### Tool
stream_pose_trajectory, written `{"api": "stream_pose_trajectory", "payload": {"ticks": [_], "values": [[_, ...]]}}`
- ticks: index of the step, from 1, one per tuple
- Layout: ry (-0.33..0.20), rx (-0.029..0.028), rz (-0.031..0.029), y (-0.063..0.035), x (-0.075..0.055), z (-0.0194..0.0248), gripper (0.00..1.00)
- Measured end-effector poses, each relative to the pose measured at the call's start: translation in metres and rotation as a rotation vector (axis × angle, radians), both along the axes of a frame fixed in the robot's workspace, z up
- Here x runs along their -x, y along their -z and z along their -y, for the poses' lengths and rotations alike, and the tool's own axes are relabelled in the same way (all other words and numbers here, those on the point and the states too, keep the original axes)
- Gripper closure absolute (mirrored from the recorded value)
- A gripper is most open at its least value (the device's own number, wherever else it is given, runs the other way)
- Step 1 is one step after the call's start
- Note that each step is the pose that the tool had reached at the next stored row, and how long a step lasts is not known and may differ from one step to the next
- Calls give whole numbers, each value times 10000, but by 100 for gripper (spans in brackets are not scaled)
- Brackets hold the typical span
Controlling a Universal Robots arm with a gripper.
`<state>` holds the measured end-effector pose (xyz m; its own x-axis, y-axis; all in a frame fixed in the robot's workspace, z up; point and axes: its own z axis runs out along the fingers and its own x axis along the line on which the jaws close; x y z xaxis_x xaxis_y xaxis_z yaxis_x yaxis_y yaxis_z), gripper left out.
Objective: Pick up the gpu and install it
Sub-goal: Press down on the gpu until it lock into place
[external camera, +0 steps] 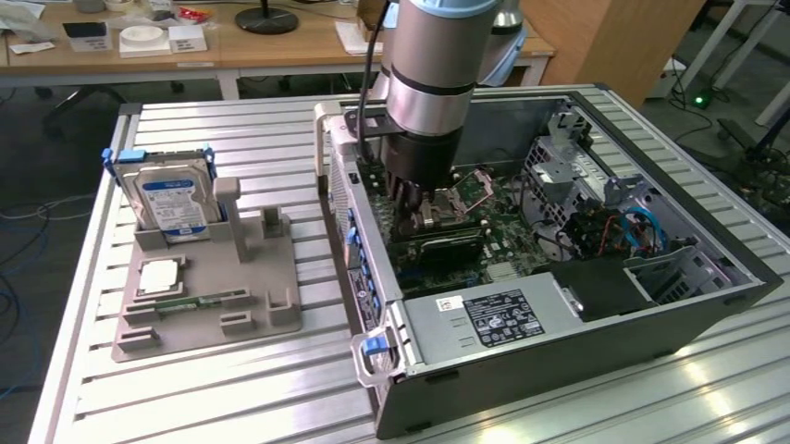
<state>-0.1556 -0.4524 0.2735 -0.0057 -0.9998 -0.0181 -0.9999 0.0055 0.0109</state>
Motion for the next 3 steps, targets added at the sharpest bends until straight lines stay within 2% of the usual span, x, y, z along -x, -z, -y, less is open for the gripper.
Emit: {"api": "stream_pose_trajectory", "payload": {"ticks": [3], "values": [[0, 0, 0, 0, 0, 0, 89]]}}
